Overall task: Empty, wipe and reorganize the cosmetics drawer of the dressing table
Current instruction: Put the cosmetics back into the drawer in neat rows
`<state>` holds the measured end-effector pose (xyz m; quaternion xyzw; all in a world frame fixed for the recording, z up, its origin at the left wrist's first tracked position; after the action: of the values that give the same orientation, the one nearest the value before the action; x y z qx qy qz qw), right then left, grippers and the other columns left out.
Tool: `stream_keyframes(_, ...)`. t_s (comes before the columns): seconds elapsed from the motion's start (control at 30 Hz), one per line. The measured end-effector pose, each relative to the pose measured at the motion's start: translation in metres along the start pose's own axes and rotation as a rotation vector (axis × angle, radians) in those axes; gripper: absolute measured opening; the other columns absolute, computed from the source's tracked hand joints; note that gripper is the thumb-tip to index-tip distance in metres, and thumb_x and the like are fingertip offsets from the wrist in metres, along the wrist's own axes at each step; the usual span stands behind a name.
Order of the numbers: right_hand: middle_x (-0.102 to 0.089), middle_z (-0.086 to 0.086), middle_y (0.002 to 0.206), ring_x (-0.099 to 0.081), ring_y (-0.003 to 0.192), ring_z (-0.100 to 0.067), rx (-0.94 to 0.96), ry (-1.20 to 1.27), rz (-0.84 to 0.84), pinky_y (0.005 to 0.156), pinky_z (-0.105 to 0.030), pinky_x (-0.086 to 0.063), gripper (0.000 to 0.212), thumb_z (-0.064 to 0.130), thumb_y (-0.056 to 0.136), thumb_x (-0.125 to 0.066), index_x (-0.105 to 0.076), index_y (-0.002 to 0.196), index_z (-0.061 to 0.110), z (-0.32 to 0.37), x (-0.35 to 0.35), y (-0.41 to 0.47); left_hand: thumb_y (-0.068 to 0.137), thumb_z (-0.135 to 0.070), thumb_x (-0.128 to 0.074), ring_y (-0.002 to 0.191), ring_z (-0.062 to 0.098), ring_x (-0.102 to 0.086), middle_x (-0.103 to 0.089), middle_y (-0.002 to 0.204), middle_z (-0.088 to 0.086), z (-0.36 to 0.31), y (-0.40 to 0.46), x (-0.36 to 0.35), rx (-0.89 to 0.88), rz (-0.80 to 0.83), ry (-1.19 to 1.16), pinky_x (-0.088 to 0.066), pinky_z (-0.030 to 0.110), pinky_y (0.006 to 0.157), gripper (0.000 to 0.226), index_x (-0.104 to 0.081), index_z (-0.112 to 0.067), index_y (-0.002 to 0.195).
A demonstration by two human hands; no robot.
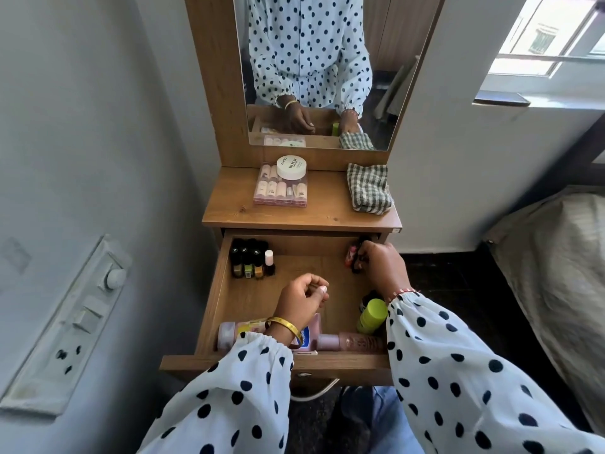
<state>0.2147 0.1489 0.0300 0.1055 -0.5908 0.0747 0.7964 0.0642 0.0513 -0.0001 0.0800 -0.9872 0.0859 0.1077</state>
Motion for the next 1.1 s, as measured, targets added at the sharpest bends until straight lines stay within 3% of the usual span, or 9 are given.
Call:
stream_keyframes(0.13,-0.062,-0.014,0.09,-0.056,0.092,-0.033,0.028,-0.047,0.009,0.074,-0.039,-0.049,0.018,0.003,0.085,-0.051,-0.058,0.101,0.005,0.003,0.001,-0.003,0.09,-0.005,-0.051,0.07,0.008,-0.06,-0.062,0.074,-0.003,0.0,-0.002,-0.001,0.003,0.01,0.024,-0.054,0.02,0.072,0.012,-0.06,-0.014,0.089)
stream_keyframes(0.27,-0.046,-0.002,0.079,-0.053,0.09,-0.032,0.025,-0.002,0.034,0.076,-0.039,-0.048,0.013,0.006,0.086,-0.05,-0.056,0.097,0.005,0.005,0.005,-0.005,0.091,-0.007,-0.051,0.072,0.011,-0.061,-0.063,0.077,-0.001,0.001,-0.001,0.001,0.012,0.0,0.046,-0.055,0.025,0.076,0.011,-0.06,-0.014,0.09)
stream_keyframes(0.4,-0.062,-0.011,0.085,-0.056,0.088,-0.031,0.0,0.032,0.029,0.073,-0.039,-0.05,0.013,0.0,0.081,-0.053,-0.062,0.089,0.006,0.001,0.002,-0.006,0.091,-0.008,-0.051,0.073,0.011,-0.061,-0.063,0.078,-0.001,0.002,-0.001,0.001,0.017,0.0,0.058,-0.054,0.023,0.074,0.01,-0.06,-0.013,0.091)
stream_keyframes(0.6,-0.07,-0.005,0.088,-0.063,0.089,-0.026,-0.043,0.093,0.083,0.077,-0.038,-0.054,0.029,-0.002,0.075,-0.056,-0.07,0.086,0.021,-0.011,-0.007,0.001,0.091,-0.008,-0.051,0.077,0.015,-0.062,-0.065,0.082,0.005,0.002,-0.002,0.002,0.023,-0.007,0.091,-0.055,0.03,0.08,0.012,-0.062,-0.008,0.096)
stream_keyframes(0.83,-0.07,-0.009,0.098,-0.064,0.091,-0.027,-0.054,0.115,0.095,0.081,-0.034,-0.053,0.033,-0.003,0.078,-0.054,-0.072,0.095,0.018,-0.009,0.005,-0.005,0.091,-0.008,-0.05,0.077,0.015,-0.062,-0.064,0.083,0.005,0.002,-0.005,0.003,0.023,-0.013,0.102,-0.055,0.03,0.08,0.013,-0.062,-0.007,0.098)
stream_keyframes(1.0,-0.067,-0.01,0.103,-0.061,0.095,-0.028,-0.033,0.141,0.021,0.083,-0.031,-0.049,0.031,-0.003,0.08,-0.051,-0.072,0.096,0.012,0.002,0.02,-0.012,0.092,-0.009,-0.049,0.074,0.015,-0.061,-0.064,0.081,0.005,0.002,-0.003,0.002,0.047,-0.004,0.078,-0.052,0.022,0.071,0.012,-0.061,-0.009,0.094)
stream_keyframes(1.1,-0.066,-0.007,0.098,-0.063,0.088,-0.025,-0.013,0.223,-0.034,0.077,-0.023,-0.046,0.025,-0.003,0.082,-0.05,-0.072,0.091,0.007,0.016,0.029,-0.013,0.092,-0.008,-0.049,0.068,0.012,-0.06,-0.064,0.076,0.004,0.0,-0.005,0.002,0.065,-0.003,0.034,-0.051,0.018,0.065,0.012,-0.059,-0.013,0.089)
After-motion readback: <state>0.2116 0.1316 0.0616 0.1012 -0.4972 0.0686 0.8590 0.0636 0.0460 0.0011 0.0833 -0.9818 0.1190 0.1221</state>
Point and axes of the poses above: each hand's wrist, its own y-axis towards the middle knuckle, its own x-axis out of the back of the hand, z = x × y, the point moved 6 cm from there along y, towards the middle knuckle
